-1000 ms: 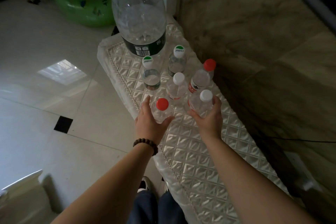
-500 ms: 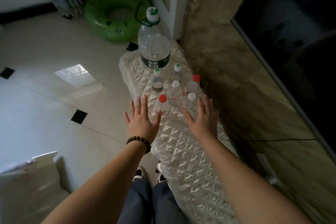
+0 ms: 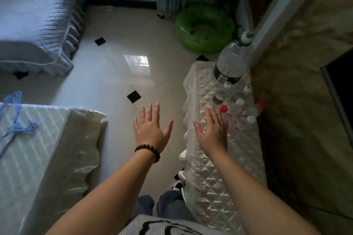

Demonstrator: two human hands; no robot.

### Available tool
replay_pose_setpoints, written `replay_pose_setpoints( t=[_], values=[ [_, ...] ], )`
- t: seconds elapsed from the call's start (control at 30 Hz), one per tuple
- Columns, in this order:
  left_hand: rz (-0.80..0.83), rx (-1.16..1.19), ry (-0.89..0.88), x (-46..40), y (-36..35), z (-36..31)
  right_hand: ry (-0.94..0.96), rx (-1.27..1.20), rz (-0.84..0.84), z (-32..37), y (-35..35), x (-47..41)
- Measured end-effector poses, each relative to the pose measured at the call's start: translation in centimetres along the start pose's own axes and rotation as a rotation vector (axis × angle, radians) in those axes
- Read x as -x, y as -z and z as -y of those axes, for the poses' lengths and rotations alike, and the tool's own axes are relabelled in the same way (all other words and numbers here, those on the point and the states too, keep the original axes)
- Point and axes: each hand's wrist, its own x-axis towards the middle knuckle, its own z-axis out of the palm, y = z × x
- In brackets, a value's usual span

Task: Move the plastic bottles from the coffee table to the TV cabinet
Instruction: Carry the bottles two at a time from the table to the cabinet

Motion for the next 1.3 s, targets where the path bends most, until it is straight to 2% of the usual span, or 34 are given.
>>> replay_pose_setpoints(
  t=[0.2,0.4,0.7,0.93,1.1,1.3],
  values=[
    [-0.141,0.09,0.246,3.9,3.3,9.5,0.255,0.033,0.122,9.7,-3.5,1.0],
    [-0.271,0.142,0.504,10.8,5.7,19.7,0.488,0.072,0.226,19.2,-8.3,5.7],
    [-0.431,0.217,0.862,27.3,7.5,34.8,0.819,0.12,0.445,31.8,-17.3,21.8],
    [-0.519,0.213,1.107,41.7,8.5,44.4,0.995,0.071,0.546,38.7,-23.6,35.9],
    [-0.588,0.257,1.251,49.3,9.1,49.2,1.115,0.117,0.627,43.0,-26.5,43.5],
    [-0.649,0.326,1.351,53.7,9.2,53.2,1.209,0.178,0.691,46.8,-29.8,47.9]
  ],
)
